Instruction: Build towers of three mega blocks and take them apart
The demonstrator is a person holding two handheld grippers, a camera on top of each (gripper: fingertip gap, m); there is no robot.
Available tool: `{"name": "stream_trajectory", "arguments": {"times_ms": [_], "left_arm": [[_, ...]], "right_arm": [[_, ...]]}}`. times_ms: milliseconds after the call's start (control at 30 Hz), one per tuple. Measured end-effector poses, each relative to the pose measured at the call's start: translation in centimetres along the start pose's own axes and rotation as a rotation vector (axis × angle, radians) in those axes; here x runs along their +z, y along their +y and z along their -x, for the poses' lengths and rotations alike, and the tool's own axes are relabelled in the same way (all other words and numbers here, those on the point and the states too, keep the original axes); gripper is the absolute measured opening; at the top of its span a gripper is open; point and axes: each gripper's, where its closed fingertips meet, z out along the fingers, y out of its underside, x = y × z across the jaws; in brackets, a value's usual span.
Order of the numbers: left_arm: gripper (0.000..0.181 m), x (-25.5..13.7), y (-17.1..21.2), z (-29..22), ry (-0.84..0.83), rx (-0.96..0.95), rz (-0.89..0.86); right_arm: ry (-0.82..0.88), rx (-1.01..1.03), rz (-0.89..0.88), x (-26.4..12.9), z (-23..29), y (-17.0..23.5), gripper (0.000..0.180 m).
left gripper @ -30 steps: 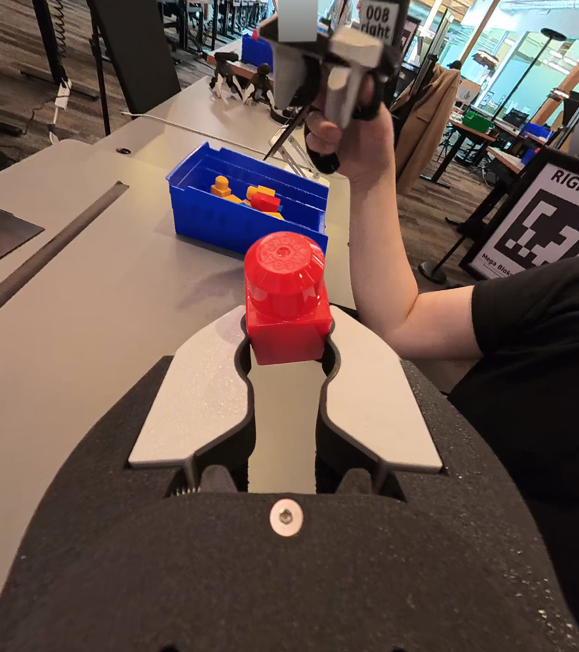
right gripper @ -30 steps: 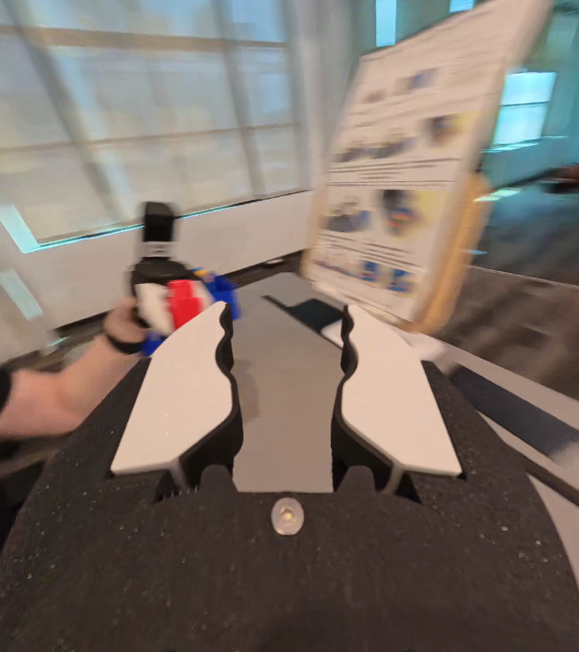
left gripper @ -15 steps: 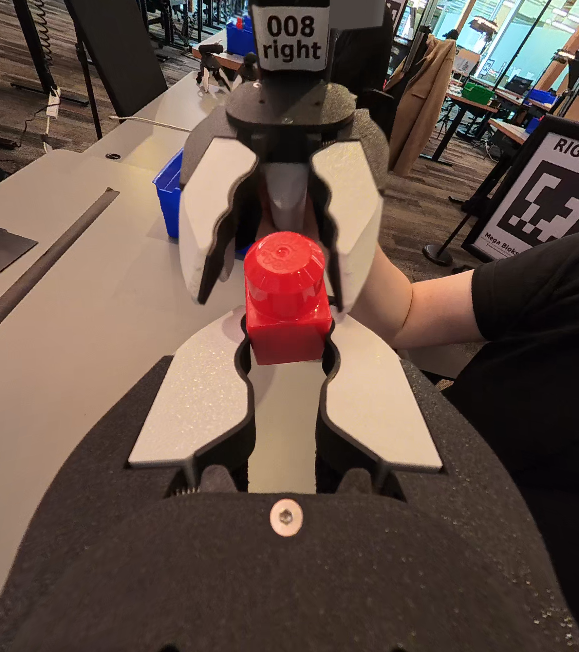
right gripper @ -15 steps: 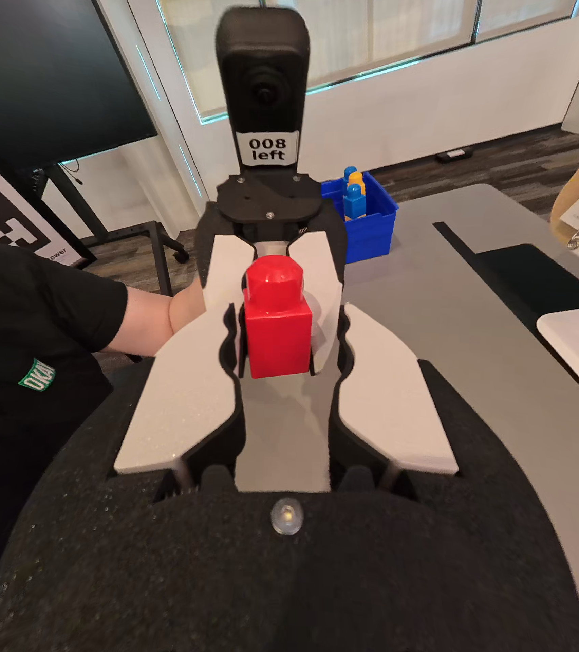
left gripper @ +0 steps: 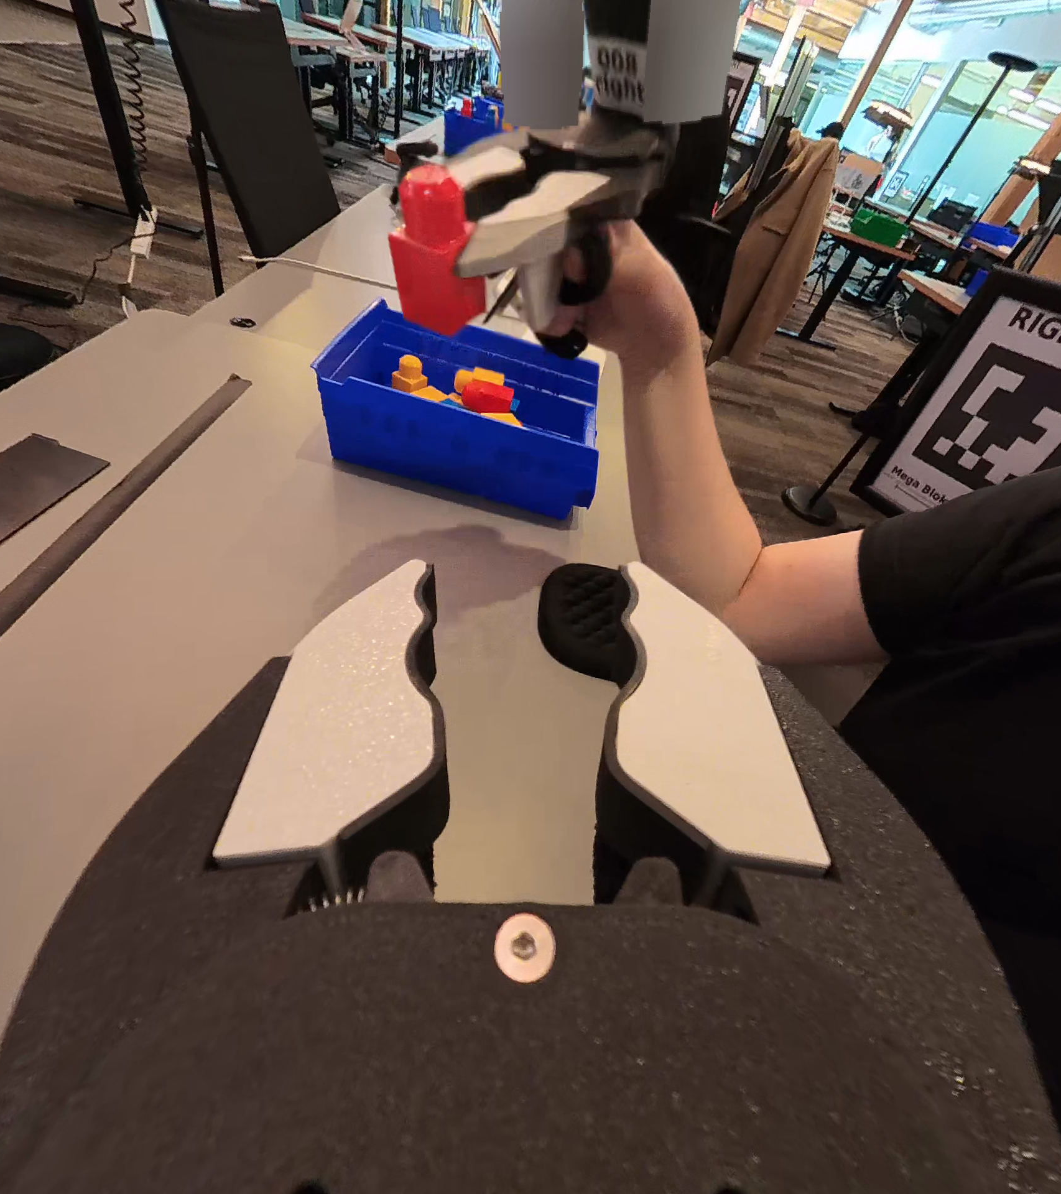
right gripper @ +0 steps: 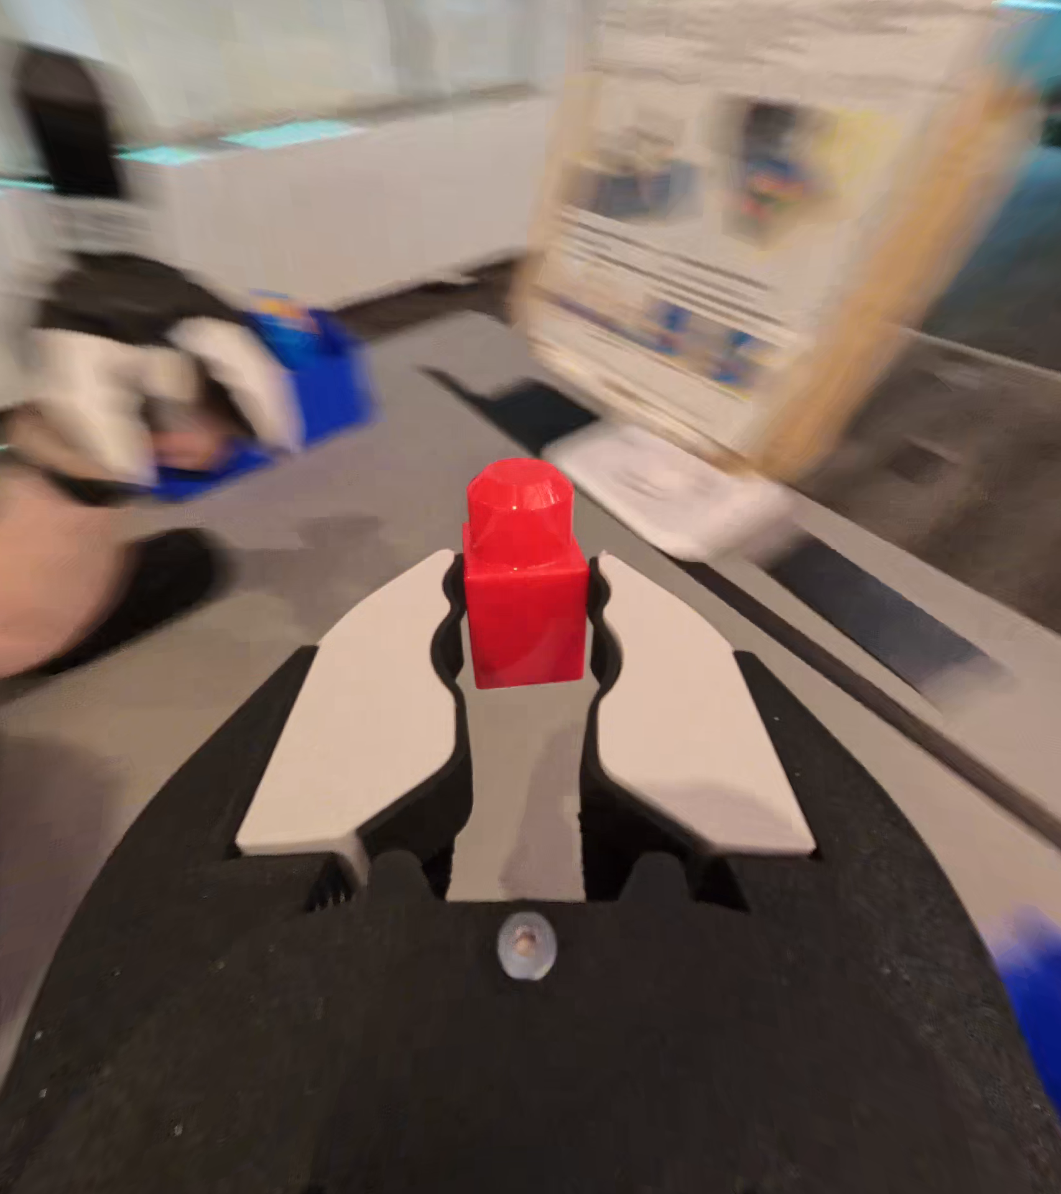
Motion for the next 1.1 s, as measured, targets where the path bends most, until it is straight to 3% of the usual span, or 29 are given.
{"name": "stream_trajectory", "arguments": {"times_ms": [67,133,233,333,533,667,767,900,1000,1100], "left_arm": [[0.051,-0.4,-0.2,0.1,-0.008,0.002,-0.011],[0.050,-0.7,-0.2,0.3,-0.015,-0.001,-0.011],[0.049,-0.8,-0.2,0.4,-0.014,-0.009,-0.014],[0.048,-0.8,-0.1,0.4,-0.018,-0.003,-0.008],[0.048,-1.6,-0.4,0.6,-0.053,0.003,-0.014],[0.048,-5.8,-2.7,-0.3,-0.156,0.038,-0.085],[0.048,-12.0,-5.0,-2.2,-0.262,0.057,-0.207],[0.050,-23.1,-3.4,0.4,-0.698,0.032,-0.182],[0.053,-31.5,1.2,4.2,-1.026,-0.074,-0.094],[0.053,-37.7,8.8,8.8,-1.257,-0.262,0.040]], "right_arm": [[0.399,0.133,0.093,-6.1,-8.5,4.8,0.035],[0.694,0.302,0.213,-12.2,-14.2,10.9,0.035],[0.740,0.454,0.387,-15.5,-16.3,18.8,0.035],[0.768,0.489,0.484,-16.1,-17.3,22.3,0.035],[0.825,0.484,0.373,-15.5,-18.5,20.1,0.051],[0.799,0.409,0.272,-14.8,-17.8,16.9,0.051],[0.790,0.365,0.271,-14.2,-17.5,15.7,0.050],[0.752,0.335,0.252,-12.3,-17.4,14.6,0.049],[0.699,0.316,0.257,-10.3,-17.3,14.0,0.049],[0.686,0.274,0.292,-9.0,-17.1,13.6,0.049]]}}
